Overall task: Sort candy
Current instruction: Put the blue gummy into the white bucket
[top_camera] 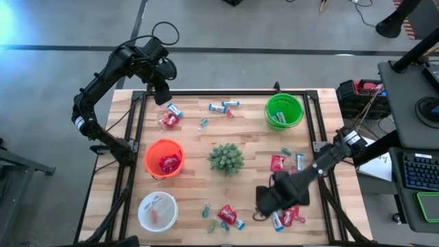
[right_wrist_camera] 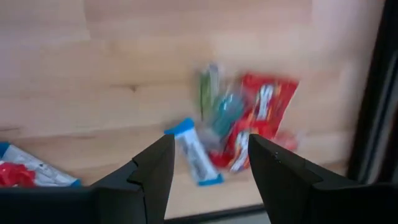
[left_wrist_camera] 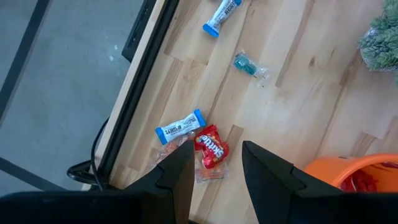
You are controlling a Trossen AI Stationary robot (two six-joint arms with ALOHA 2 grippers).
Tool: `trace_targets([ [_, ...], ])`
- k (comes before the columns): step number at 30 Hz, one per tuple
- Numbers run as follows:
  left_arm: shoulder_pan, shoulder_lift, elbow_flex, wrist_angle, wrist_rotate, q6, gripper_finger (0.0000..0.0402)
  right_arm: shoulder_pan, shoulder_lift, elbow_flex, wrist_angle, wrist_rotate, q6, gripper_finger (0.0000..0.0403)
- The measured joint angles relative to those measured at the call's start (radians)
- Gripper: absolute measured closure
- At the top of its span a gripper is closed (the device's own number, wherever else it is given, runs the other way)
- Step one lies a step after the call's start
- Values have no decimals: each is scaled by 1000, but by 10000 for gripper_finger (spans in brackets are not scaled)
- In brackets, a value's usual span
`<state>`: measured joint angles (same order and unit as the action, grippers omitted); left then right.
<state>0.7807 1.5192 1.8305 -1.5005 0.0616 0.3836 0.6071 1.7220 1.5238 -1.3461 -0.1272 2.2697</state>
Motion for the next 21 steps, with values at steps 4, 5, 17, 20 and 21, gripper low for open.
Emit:
trace_targets([
  [4,0,0,0,0,0,21,285,62,22,0,10,15,139,209],
  [5,0,0,0,0,0,26,285,69,29,0,9,12,143,209],
  [17,0,0,0,1,0,43,285,63,129,-6,50,40,157,209],
  [20,0,0,0,1,1,44,285,50,140,-14,55,27,158,209],
  [21,0,0,0,1,2,44,285,49,140,-22,55,21,160,209],
])
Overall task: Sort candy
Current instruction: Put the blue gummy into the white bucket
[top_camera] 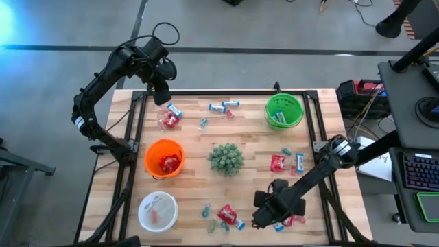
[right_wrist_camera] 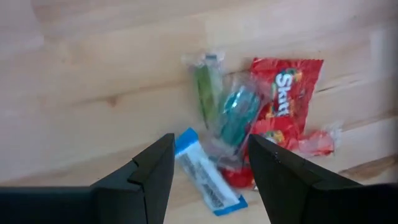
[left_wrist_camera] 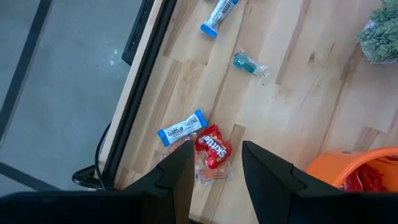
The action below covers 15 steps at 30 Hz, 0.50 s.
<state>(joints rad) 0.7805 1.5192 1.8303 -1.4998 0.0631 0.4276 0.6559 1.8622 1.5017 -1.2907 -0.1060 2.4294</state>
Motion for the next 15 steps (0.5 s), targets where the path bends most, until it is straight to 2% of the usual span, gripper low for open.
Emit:
trace_targets([
  [6,0,0,0,0,1,1,285,3,-19,-76,32,-49,15,209],
  [15,0,0,0,-1,1,1,285,3,-55,-193,198,-53,25,209],
])
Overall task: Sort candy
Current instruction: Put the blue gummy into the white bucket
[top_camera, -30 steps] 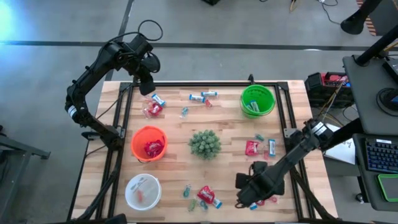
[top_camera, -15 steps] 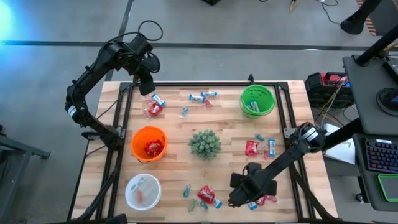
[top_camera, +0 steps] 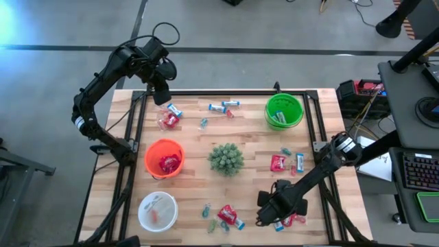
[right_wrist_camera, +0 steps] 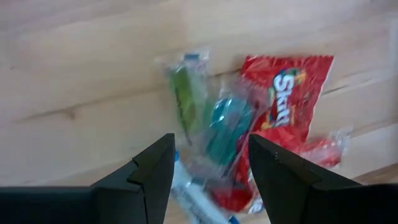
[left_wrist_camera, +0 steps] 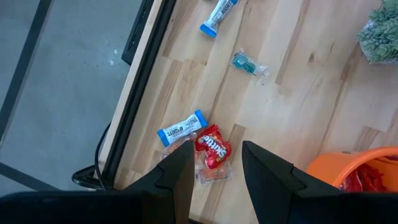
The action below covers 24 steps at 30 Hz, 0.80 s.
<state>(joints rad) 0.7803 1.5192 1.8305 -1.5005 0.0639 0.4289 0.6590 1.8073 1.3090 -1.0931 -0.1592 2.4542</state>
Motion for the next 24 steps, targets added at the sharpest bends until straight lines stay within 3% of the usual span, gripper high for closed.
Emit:
trace_targets([
  [11,0,0,0,0,0,2,285,26,-3,-17,1,-81,15,209],
  [24,0,0,0,0,-1,6,285,23,-3,-72,69,-57,15,209],
])
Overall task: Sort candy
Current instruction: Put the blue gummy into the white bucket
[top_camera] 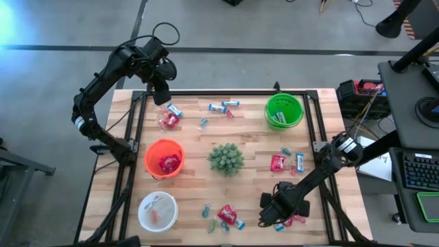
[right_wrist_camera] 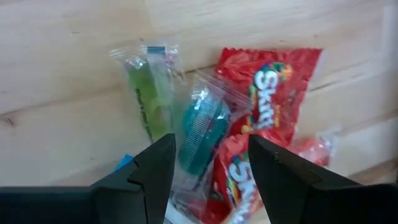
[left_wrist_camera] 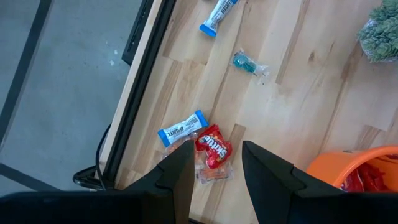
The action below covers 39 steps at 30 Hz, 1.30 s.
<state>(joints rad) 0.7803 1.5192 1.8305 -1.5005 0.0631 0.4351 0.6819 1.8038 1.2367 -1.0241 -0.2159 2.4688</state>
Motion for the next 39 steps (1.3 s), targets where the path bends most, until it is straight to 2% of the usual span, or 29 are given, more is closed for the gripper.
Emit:
trace_targets([
  [5,0,0,0,0,0,0,285,-2,1,-28,53,7,-5,212],
  [8,0,0,0,0,0,0,285,-2,2,-31,55,7,-15,231],
  [19,0,0,0,0,0,-1,285,-2,3,-52,61,7,-37,384],
  [27,0,0,0,0,0,-2,285,-2,-11,-27,49,6,-48,394],
  [33,0,0,0,0,0,-1,285,1,-55,84,-89,19,-72,394],
  [36,0,0,0,0,0,2,285,1,-67,168,-167,94,-101,394],
  [39,0,0,0,0,-1,3,285,-4,-70,245,-200,227,-161,394],
])
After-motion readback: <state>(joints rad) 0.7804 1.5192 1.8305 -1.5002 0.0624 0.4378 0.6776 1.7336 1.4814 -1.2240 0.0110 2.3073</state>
